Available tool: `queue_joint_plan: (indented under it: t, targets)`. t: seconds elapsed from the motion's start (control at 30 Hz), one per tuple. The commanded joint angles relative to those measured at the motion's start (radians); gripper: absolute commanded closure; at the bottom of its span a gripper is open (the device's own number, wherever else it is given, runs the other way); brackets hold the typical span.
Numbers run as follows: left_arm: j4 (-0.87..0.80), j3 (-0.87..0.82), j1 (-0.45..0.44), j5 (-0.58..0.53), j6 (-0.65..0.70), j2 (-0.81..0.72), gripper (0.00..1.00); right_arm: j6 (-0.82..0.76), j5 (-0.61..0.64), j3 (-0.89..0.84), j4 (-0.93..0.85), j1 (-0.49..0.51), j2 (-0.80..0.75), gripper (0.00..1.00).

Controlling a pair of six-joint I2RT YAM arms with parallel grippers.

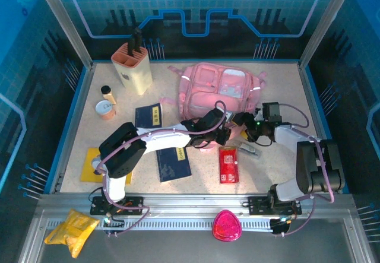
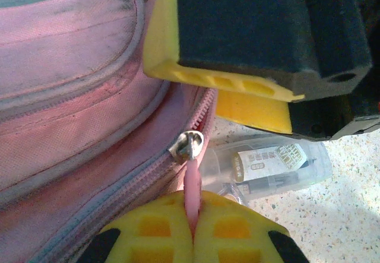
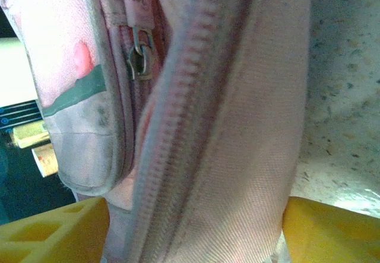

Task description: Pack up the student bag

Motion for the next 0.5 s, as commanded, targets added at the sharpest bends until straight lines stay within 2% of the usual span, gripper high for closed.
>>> queue_joint_plan:
  t: [0.0,0.17,0.3,0.4,0.47]
  targets:
    - [0.031,0.018,0.001,-0.005,-0.018,-0.045,1.00,0.054,-0.003,-0.007,0.120,0.012,0.042,0.32]
    - [0.012,0.025,0.001,-0.004,-0.016,-0.049,1.00,0.037,0.016,0.025,0.145,0.012,0.094,0.52]
    - [-0.036,0.013,0.001,-0.022,-0.006,-0.069,1.00,-0.008,0.031,0.041,0.125,-0.013,0.103,0.76]
    - [-0.070,-0.028,0.007,-0.056,0.009,-0.105,1.00,-0.037,0.014,0.063,0.115,-0.049,0.112,0.90]
    - [-0.089,-0.069,0.017,-0.086,0.019,-0.133,1.00,-0.048,0.008,0.075,0.111,-0.070,0.120,0.95]
